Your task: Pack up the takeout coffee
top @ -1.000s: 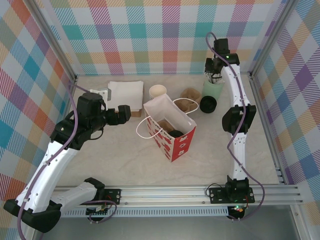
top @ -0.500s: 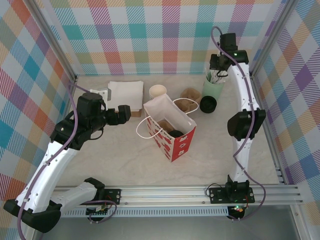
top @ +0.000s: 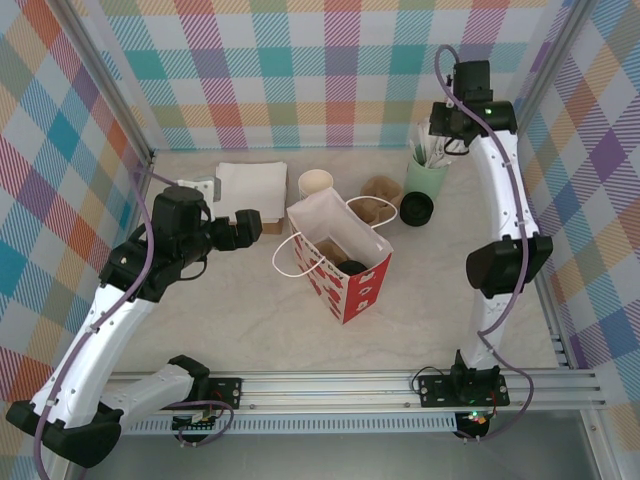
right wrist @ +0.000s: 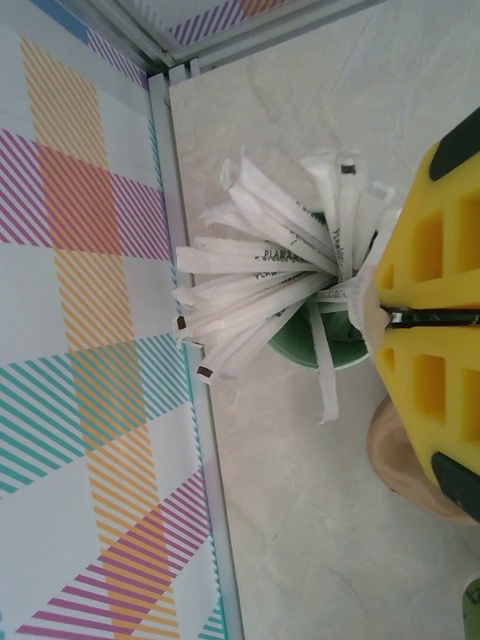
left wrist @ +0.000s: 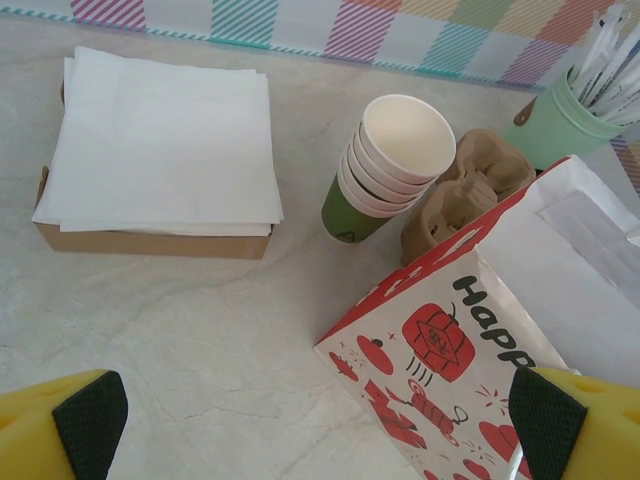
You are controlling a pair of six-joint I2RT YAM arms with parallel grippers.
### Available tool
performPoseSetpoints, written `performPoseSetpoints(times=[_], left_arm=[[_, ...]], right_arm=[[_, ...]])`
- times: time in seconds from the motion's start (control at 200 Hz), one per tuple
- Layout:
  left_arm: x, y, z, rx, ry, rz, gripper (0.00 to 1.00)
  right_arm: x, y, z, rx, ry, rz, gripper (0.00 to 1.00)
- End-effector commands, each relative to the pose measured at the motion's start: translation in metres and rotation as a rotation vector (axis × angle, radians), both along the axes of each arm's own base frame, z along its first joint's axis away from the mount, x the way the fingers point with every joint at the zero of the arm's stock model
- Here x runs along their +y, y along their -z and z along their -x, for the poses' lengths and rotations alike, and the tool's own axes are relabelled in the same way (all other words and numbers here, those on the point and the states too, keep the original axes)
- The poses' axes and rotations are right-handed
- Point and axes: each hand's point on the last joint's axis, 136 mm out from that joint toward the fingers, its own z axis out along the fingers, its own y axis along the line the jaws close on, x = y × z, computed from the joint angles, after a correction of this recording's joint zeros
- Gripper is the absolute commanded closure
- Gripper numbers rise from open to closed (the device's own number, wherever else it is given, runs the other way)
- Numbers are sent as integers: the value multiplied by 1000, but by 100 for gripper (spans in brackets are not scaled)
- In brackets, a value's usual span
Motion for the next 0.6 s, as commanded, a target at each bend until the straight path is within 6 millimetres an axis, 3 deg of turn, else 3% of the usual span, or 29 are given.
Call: performPoseSetpoints(times=[0.0, 0.2, 0.37, 0.595], left_arm=[[-1, -2, -2, -17, -15, 38, 0], [4, 4, -4, -5, -57, 43, 0], [17, 12, -3, -1, -134, 33, 0], [28, 20, -3, -5, -200, 30, 0]], right_arm=[[6, -57, 21, -145, -10, 19, 90], [21, -104, 51, -253, -51, 14, 90], [45, -144, 92, -320, -156, -63, 90], [85, -166, 150, -315, -372, -249, 89]])
